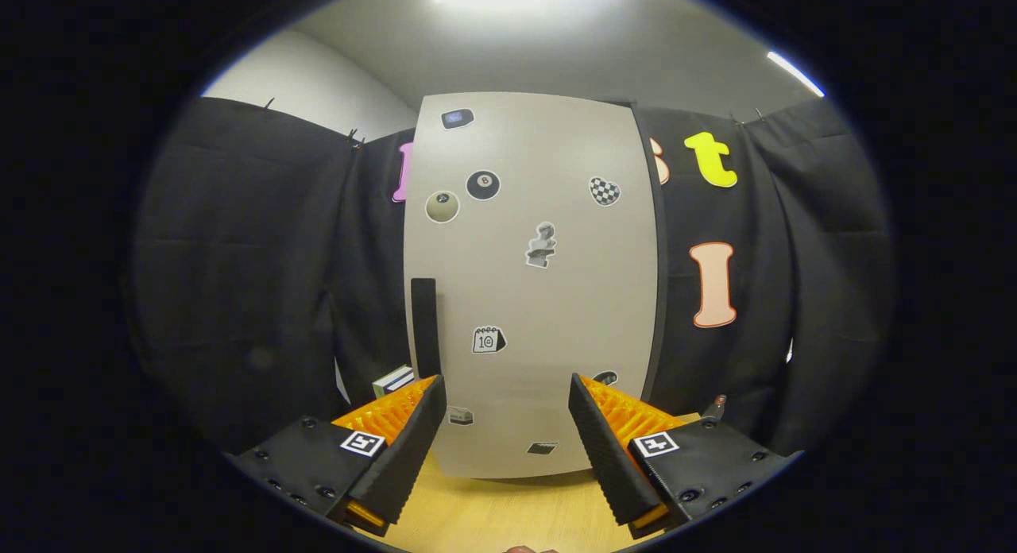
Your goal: Open the shoe cabinet door, grab the shoes and put them into the shoe cabinet, then close the shoe cabinet door.
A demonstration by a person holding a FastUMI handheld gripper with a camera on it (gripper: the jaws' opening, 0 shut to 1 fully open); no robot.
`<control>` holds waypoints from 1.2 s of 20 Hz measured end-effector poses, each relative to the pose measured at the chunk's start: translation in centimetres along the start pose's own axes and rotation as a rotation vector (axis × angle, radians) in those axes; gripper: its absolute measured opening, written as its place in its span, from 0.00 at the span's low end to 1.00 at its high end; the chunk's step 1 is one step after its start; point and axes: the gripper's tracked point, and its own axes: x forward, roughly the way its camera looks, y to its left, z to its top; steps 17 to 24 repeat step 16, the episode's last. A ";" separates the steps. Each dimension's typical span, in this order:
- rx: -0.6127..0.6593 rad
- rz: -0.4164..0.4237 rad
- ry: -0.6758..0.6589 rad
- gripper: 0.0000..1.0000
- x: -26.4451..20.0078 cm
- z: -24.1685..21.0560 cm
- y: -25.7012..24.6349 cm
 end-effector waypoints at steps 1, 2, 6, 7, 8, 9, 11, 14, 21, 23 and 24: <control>0.001 0.014 0.003 0.98 0.0 -0.2 0.5; -0.001 0.024 0.006 0.98 0.0 -0.2 0.9; -0.017 0.042 -0.013 0.97 -0.3 0.5 1.5; -0.021 0.037 -0.021 0.98 -0.3 0.7 1.3; -0.019 0.035 -0.026 0.98 -0.4 0.8 1.2; -0.015 0.035 -0.030 0.98 -0.3 0.9 1.2; -0.012 0.035 -0.032 0.98 -0.1 1.1 1.3; -0.018 0.043 -0.024 0.98 0.0 0.9 1.7; -0.026 0.044 -0.024 0.98 0.1 0.8 1.8; -0.026 0.044 -0.024 0.98 0.1 0.8 1.8; -0.026 0.044 -0.024 0.98 0.1 0.8 1.8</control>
